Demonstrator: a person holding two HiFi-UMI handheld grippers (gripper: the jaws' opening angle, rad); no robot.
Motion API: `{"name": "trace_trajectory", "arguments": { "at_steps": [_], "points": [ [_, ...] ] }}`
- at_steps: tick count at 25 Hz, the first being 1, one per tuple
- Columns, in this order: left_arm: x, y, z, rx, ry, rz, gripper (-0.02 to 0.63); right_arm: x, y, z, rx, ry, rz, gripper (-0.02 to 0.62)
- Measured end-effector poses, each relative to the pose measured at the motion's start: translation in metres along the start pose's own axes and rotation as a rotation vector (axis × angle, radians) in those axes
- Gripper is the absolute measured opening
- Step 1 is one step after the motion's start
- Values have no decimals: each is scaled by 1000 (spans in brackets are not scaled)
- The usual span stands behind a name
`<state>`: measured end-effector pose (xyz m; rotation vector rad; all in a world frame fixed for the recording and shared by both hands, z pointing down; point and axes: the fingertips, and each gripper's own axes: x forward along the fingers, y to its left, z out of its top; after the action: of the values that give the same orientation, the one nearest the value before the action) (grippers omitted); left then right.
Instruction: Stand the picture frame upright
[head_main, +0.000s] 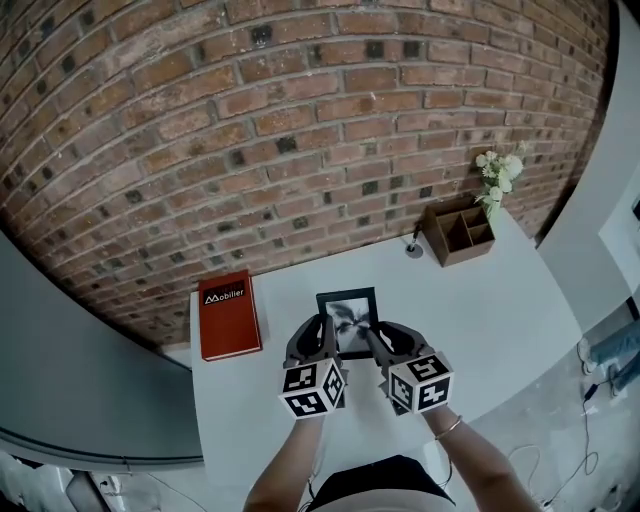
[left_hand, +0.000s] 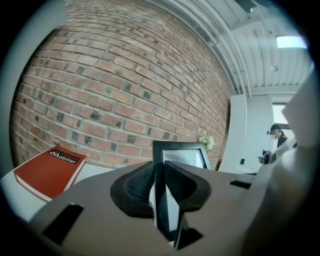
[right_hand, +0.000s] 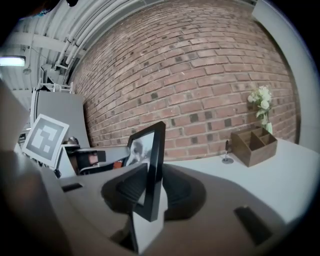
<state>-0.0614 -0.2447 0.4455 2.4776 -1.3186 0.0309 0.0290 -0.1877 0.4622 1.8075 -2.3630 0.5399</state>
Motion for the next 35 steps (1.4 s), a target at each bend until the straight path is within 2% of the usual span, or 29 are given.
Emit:
{"name": "trace_trajectory", "arguments": {
  "at_steps": [7,17,24,35],
  "points": [
    [13,-10,11,14,-28,-19,60,4,-15,13,-13,-21,-19,97],
    [39,-6,25,36,-50,18,61,29,-33,31,-21,-36,14,97],
    [71,-2,22,54,-39,75,61,58,-60,33,-15,-10,70,97],
    [153,11,19,62,-21,159,61,128,-120,43,-21,28,149,97]
  ]
}}
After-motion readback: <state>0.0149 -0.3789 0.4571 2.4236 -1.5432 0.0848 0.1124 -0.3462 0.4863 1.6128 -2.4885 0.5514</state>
